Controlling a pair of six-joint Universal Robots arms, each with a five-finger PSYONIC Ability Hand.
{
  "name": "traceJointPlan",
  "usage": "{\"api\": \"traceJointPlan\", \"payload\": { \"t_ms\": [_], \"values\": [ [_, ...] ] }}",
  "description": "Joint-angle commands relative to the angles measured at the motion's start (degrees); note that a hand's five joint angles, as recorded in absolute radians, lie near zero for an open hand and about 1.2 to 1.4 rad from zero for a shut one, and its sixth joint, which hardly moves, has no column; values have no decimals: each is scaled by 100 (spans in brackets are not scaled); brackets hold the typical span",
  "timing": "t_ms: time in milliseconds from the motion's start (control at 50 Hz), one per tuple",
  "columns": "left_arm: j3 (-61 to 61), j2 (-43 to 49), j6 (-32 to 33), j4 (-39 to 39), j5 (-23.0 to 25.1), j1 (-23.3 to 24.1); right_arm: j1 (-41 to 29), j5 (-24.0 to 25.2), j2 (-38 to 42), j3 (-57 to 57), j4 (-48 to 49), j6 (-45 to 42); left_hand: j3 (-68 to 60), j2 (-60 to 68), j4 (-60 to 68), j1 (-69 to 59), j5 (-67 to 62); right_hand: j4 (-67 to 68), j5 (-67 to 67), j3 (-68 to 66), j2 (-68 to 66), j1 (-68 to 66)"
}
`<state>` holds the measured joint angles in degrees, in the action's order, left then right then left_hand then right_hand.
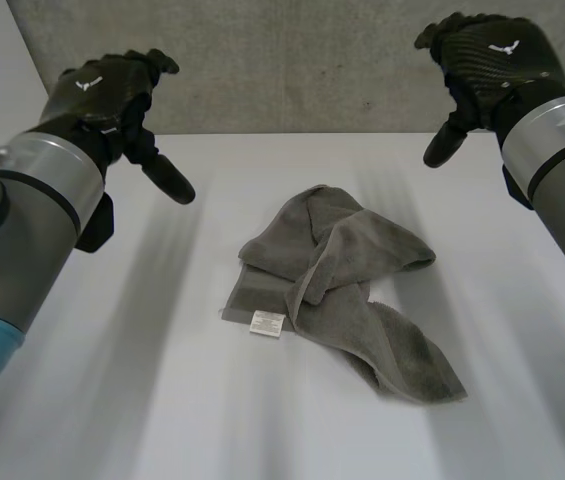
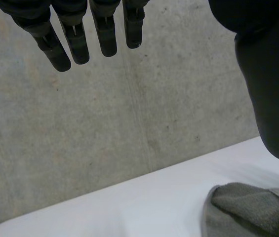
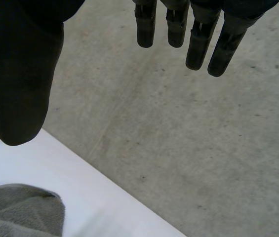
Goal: Fold the towel.
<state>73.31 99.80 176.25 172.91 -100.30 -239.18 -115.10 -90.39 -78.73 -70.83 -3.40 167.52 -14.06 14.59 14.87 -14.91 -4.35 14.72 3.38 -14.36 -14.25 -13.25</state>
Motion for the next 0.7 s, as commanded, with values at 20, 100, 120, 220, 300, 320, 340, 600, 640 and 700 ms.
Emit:
{"api": "traceJointPlan", "payload": {
  "t_ms": [20, 100, 120, 220, 300, 320, 340, 600, 640, 700],
  "values": [
    [201, 503, -371, 93, -130, 196, 31, 698, 508, 263, -170, -281, 233, -286, -314, 318, 262, -472, -338, 436, 425, 325],
    [113, 1170, -916, 208, -148, 398, 110, 1644, 1191, 648, -476, -841, 166, -219, -247, 251, 195, -472, -338, 436, 425, 325],
    [113, 1173, -917, 208, -148, 399, 110, 1647, 1193, 650, -477, -844, 166, -219, -247, 251, 195, -472, -338, 436, 425, 325],
    [-151, 1894, -1339, 261, -148, 504, 119, 2078, 2195, 1300, -846, -1758, 166, -219, -247, 251, 195, -472, -338, 436, 425, 325],
    [-458, 2465, -1655, 261, -139, 671, 110, 2069, 3062, 1983, -1109, -2310, 149, -202, -230, 234, 178, -472, -338, 436, 425, 325],
    [-545, 2639, -1769, 261, -139, 697, 110, 2069, 3065, 1986, -1110, -2311, 149, -202, -230, 234, 178, -472, -338, 436, 425, 325],
    [-546, 2641, -1770, 261, -139, 698, 110, 2069, 3292, 2160, -1136, -2390, 149, -202, -230, 234, 178, -472, -338, 436, 425, 325],
    [-1293, 3713, -2613, 287, -60, 988, 110, 2201, 4560, 3243, -1163, -2452, -171, 118, 89, -86, -142, 1034, 1168, -1070, -1081, -1181],
    [-1478, 3880, -2622, 287, -60, 1032, 102, 2210, 4708, 3461, -1198, -2452, -305, 252, 224, -220, -276, 2725, 2859, -2761, -2772, -2872],
    [-1837, 4151, -2666, 278, 9, 1145, 102, 2253, 4735, 3594, -1224, -2443, -1712, 1658, 1630, -1626, -1682, 3621, 3755, -3657, -3668, -3768]
  ]
}}
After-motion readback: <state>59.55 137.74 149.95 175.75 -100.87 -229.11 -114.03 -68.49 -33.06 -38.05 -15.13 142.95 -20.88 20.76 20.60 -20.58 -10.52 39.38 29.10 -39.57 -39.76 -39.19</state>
